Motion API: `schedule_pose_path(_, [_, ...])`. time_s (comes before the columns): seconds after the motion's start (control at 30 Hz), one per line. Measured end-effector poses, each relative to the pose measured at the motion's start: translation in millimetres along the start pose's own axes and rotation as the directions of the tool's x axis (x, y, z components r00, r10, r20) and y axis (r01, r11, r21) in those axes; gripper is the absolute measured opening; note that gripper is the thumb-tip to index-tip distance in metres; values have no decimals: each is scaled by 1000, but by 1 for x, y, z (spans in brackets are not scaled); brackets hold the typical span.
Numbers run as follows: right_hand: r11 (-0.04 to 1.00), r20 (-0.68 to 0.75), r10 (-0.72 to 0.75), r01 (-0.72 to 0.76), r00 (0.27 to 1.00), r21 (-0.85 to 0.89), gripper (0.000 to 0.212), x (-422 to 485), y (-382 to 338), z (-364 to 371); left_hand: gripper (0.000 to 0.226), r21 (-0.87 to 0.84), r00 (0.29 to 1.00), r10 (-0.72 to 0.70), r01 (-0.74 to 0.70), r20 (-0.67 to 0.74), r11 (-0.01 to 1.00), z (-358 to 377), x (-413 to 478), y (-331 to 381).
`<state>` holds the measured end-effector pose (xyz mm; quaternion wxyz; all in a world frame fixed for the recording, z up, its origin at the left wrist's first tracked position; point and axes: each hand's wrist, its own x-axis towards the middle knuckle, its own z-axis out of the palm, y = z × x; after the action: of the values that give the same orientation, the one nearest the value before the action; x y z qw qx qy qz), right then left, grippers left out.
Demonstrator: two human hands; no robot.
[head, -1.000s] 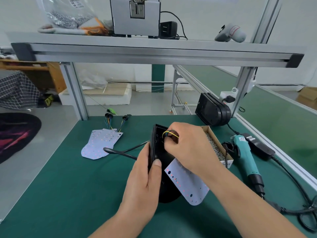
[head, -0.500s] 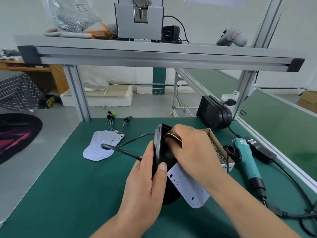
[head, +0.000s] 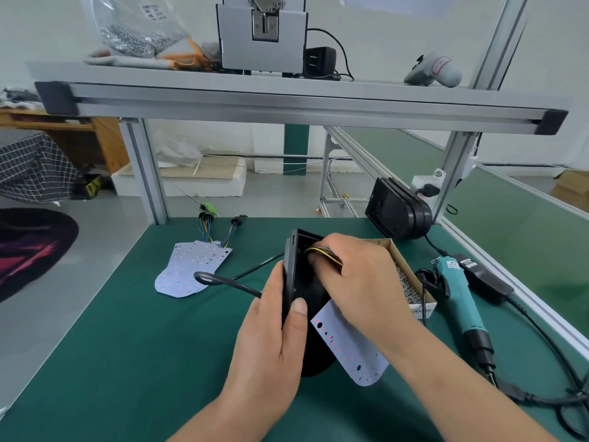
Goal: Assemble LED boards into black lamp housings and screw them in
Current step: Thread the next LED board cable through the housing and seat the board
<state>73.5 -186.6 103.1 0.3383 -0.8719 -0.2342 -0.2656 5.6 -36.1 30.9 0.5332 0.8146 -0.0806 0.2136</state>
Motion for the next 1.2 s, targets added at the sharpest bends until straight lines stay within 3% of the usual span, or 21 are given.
schedule_pose_path(0.07, [1000,-7,-4,4,1000,-17,13,0,0,1,70,44,1000,-4,4,11,999,1,-1,1])
schedule_pose_path(0.2, [999,13,42,-42,999,26,16,1,4,1,66,80,1000,-11,10,8,997,0,-4,4])
schedule_pose_path(0.27, [997,65,54,-58,996,55,20,1,4,1,66,61,1000,7,-7,2,998,0,-3,4])
schedule_pose_path(0.37, [999,204,31,-24,978,-41,31,-1,0,5,70,5,1000,5,-5,-10,1000,2,1,1])
schedule_pose_path(0.47, [997,260,33,-14,965,-74,29,-1,5,7,62,-64,1000,-15,14,-13,998,3,3,-4])
schedule_pose_path(0.53, [998,231,54,-61,971,24,26,-1,12,5,52,-117,999,-49,47,-13,992,4,4,-7])
schedule_pose_path(0.67, [935,228,39,-116,973,334,46,-6,28,-6,46,-240,989,-147,136,-28,961,3,6,-13])
schedule_pose_path(0.8, [928,308,29,-140,951,345,46,-5,44,-14,48,-314,983,-180,161,-35,936,1,7,-12])
schedule_pose_path(0.9, [850,193,200,-268,961,454,42,-5,44,-7,50,-336,985,-170,163,7,928,6,6,-8])
schedule_pose_path(1.03, [770,-27,369,-289,929,568,33,-11,35,9,49,-406,976,-180,214,122,889,11,4,-4])
schedule_pose_path(1.1, [797,-116,366,-247,923,551,33,-16,28,14,56,-443,970,-186,237,157,865,11,4,-4])
schedule_pose_path(1.2, [897,-202,250,-148,947,416,37,-21,24,19,68,-490,952,-228,302,206,818,10,6,-7])
